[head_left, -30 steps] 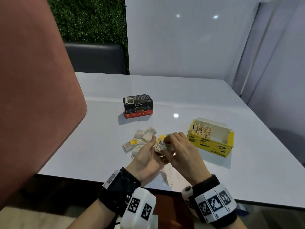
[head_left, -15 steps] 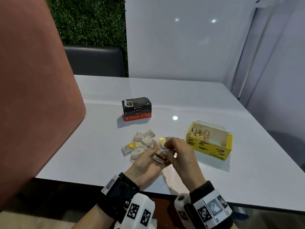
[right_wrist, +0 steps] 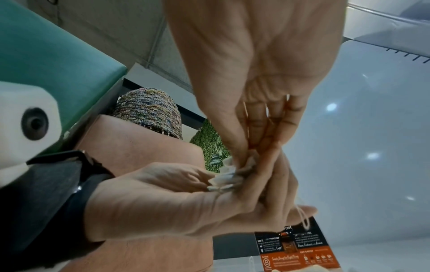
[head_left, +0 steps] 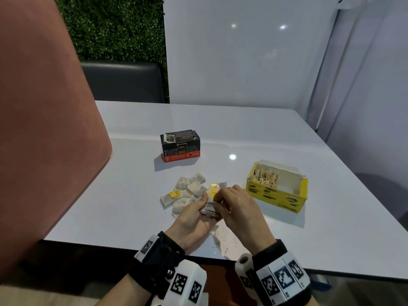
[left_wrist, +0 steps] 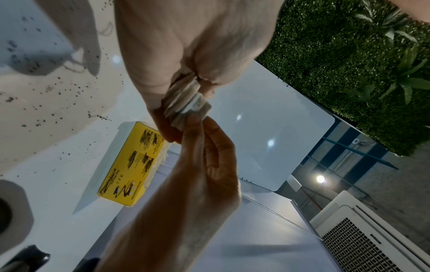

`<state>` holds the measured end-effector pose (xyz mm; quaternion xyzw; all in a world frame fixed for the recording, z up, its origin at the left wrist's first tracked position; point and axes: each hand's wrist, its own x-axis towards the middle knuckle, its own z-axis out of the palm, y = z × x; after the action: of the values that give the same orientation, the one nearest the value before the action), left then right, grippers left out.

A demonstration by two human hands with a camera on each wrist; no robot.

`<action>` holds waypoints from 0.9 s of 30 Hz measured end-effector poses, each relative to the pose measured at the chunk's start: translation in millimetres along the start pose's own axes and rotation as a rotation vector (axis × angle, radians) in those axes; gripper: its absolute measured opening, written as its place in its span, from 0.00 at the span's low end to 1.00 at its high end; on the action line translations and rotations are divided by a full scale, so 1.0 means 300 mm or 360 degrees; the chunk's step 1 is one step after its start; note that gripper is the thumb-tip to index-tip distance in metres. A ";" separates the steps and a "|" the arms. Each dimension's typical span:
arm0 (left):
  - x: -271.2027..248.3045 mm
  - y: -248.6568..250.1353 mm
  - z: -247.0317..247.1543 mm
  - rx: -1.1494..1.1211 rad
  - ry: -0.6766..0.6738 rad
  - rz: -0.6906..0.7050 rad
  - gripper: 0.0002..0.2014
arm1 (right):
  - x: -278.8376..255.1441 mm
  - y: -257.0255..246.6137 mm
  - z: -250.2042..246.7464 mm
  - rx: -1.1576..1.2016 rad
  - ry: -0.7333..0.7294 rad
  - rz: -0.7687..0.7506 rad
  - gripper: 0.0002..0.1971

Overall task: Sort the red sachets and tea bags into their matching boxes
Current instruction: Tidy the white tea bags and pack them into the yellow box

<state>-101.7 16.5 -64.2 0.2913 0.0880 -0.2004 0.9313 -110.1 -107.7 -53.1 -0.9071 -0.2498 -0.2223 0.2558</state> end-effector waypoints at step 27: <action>-0.038 0.037 0.009 0.0999 -0.0539 -0.0184 0.22 | 0.018 0.083 -0.152 0.0767 -0.0393 0.0377 0.19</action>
<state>-107.2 27.1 -53.1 0.5203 -0.1171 -0.3154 0.7849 -104.3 -150.6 -23.8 -0.8632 -0.2171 -0.0131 0.4556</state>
